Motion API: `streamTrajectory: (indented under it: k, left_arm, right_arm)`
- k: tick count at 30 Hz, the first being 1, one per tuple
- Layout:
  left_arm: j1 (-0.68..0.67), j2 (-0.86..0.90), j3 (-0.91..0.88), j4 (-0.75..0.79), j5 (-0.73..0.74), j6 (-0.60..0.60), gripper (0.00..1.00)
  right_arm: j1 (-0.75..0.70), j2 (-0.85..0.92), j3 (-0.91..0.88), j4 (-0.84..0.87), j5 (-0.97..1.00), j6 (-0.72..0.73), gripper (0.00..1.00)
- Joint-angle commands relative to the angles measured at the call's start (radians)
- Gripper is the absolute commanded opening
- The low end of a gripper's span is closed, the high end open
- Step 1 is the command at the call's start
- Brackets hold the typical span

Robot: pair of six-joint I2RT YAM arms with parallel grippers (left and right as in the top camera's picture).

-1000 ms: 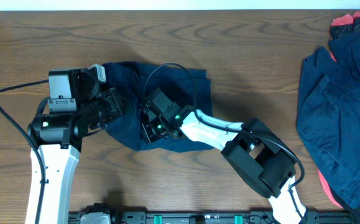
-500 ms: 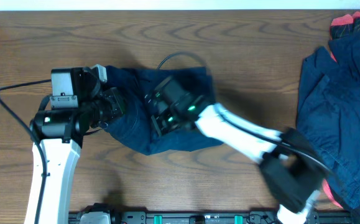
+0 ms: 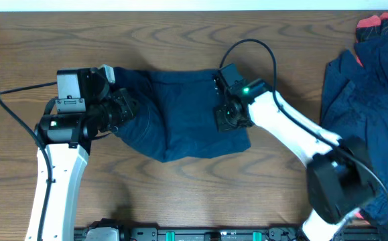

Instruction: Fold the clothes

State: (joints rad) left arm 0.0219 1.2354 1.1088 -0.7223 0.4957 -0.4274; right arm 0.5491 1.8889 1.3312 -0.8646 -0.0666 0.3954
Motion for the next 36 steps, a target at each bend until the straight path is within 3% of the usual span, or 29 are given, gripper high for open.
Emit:
streamTrajectory:
  k: [1, 10, 24, 27, 36]
  left_arm:
    - [-0.012, -0.003, 0.039, 0.033, 0.022, -0.078, 0.06]
    - [-0.132, 0.025, 0.039, 0.125, 0.019, -0.133, 0.06]
    - [-0.33, 0.208, 0.039, 0.343, -0.038, -0.303, 0.06]
    - [-0.368, 0.249, 0.039, 0.371, -0.117, -0.305, 0.06]
    - [-0.473, 0.316, 0.039, 0.474, -0.128, -0.311, 0.08]
  right_arm:
    - [0.007, 0.075, -0.006, -0.003, 0.029, -0.019, 0.02]
    - [0.06, 0.192, -0.006, 0.028, 0.007, 0.004, 0.01]
    - [0.089, 0.191, -0.005, 0.033, 0.006, 0.028, 0.01]
    - [0.09, 0.191, -0.005, 0.031, 0.006, 0.031, 0.01]
    - [0.093, 0.191, -0.005, 0.027, 0.006, 0.031, 0.01]
